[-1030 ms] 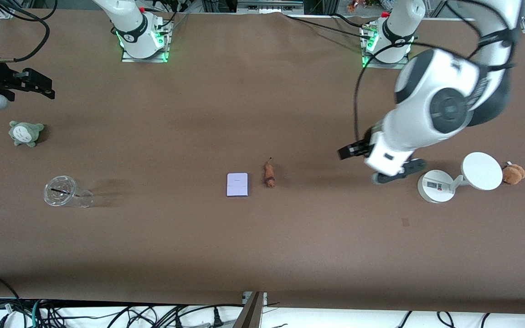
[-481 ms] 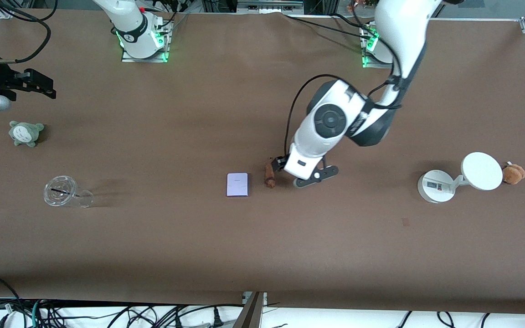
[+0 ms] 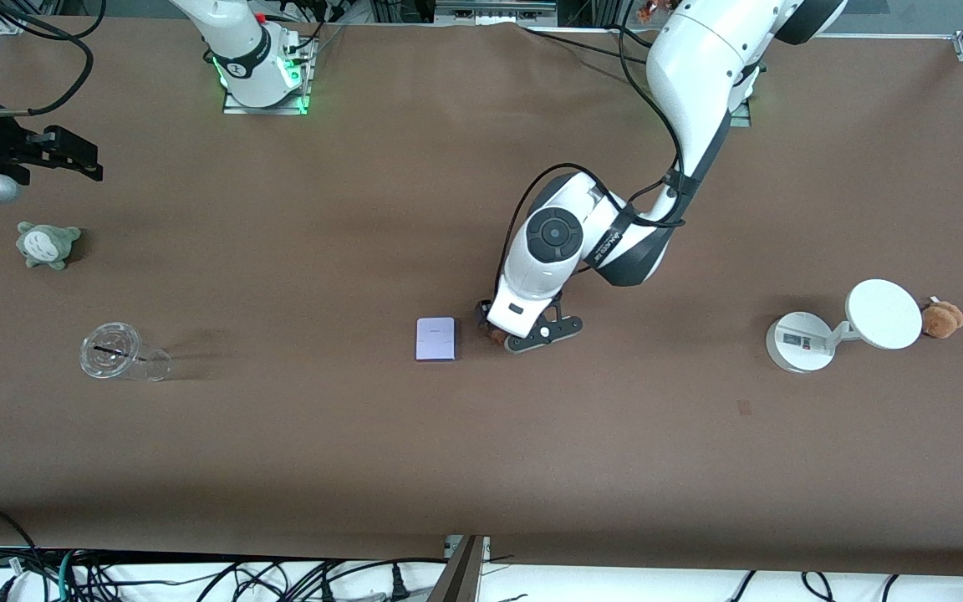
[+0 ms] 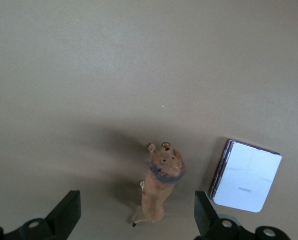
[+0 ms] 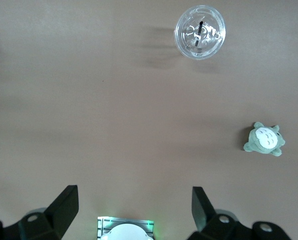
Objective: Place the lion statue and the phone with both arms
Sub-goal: 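Lower the left gripper and close it on the lion statue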
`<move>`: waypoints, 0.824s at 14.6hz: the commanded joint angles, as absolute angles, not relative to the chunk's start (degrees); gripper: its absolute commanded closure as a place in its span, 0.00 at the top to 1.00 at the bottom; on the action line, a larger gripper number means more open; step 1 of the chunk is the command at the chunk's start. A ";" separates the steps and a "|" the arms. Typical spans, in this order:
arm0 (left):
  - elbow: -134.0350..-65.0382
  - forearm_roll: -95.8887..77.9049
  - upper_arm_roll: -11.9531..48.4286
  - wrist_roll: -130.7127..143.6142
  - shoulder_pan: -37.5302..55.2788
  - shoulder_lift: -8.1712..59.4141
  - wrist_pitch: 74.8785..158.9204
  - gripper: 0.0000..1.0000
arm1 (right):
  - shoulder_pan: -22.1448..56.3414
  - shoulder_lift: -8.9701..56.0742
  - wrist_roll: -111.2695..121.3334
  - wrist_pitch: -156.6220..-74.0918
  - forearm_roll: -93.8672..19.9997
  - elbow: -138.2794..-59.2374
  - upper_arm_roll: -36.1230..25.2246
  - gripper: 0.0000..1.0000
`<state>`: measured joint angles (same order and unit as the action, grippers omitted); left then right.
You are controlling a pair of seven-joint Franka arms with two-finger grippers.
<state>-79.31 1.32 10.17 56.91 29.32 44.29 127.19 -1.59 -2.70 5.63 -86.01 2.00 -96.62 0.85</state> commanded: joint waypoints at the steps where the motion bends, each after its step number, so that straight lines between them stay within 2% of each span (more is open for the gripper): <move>1: -74.37 4.03 8.10 59.06 32.68 47.71 126.39 1.00 | -2.02 -2.20 6.06 -84.73 1.58 -95.19 1.32 1.00; 5: -71.63 4.57 1.77 61.00 39.10 51.85 126.47 1.00 | -1.05 -1.93 5.80 -84.73 1.85 -95.19 1.32 1.00; 12: -71.28 4.39 1.58 61.00 39.02 52.91 128.93 1.00 | -1.05 -1.32 5.54 -84.73 1.58 -95.19 1.32 1.00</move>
<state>-73.16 2.93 1.94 60.02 38.71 51.58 128.46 -1.17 -1.95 5.63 -85.93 2.00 -96.62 1.27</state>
